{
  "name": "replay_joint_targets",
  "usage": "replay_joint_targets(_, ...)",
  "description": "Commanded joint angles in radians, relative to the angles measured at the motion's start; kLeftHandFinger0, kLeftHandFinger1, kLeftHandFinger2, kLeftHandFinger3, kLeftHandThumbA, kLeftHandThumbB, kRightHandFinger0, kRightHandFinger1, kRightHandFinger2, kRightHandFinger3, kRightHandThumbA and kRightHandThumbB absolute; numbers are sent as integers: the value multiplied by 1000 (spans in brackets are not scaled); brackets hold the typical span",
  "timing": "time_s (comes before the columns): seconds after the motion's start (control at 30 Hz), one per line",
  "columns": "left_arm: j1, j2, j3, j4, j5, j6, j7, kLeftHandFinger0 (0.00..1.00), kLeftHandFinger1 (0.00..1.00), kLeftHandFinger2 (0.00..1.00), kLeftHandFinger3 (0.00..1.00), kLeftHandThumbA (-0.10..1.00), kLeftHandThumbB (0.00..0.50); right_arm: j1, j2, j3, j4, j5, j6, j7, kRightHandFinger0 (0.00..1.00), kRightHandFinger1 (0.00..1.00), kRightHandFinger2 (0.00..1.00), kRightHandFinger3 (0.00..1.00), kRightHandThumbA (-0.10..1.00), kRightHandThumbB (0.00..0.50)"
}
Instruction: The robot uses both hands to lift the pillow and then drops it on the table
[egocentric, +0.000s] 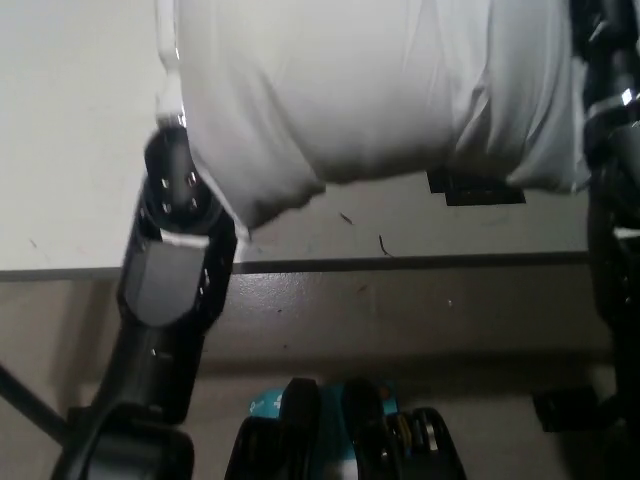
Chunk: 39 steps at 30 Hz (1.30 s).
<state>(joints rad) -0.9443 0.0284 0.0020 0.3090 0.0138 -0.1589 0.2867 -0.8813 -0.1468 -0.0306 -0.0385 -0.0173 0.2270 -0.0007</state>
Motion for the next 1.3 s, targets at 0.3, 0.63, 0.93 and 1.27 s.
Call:
replay_joint_targets(0.3, -78, -58, -88, 115, 83, -45, -59, 1000, 1000, 1000, 1000, 1000, 264, -53, 44, 149, 77, -81, 4, 54, 1000, 1000, 1000, 1000, 1000, 426)
replay_joint_targets(0.63, 13, -43, -49, 448, 59, -188, -39, 1000, 1000, 1000, 1000, 1000, 183, 51, 87, 93, 455, 2, -92, 75, 1000, 1000, 1000, 1000, 1000, 396)
replay_joint_targets(0.93, 36, -10, -63, 486, 98, -212, -27, 1000, 1000, 1000, 1000, 1000, 169, 81, 91, 89, 505, 23, -105, 101, 1000, 1000, 1000, 1000, 1000, 430)
replay_joint_targets(1.27, 93, 104, -140, 355, 193, -157, -39, 1000, 1000, 1000, 1000, 1000, 111, 136, 2, 102, 414, 7, -83, 157, 1000, 1000, 1000, 1000, 1000, 416)
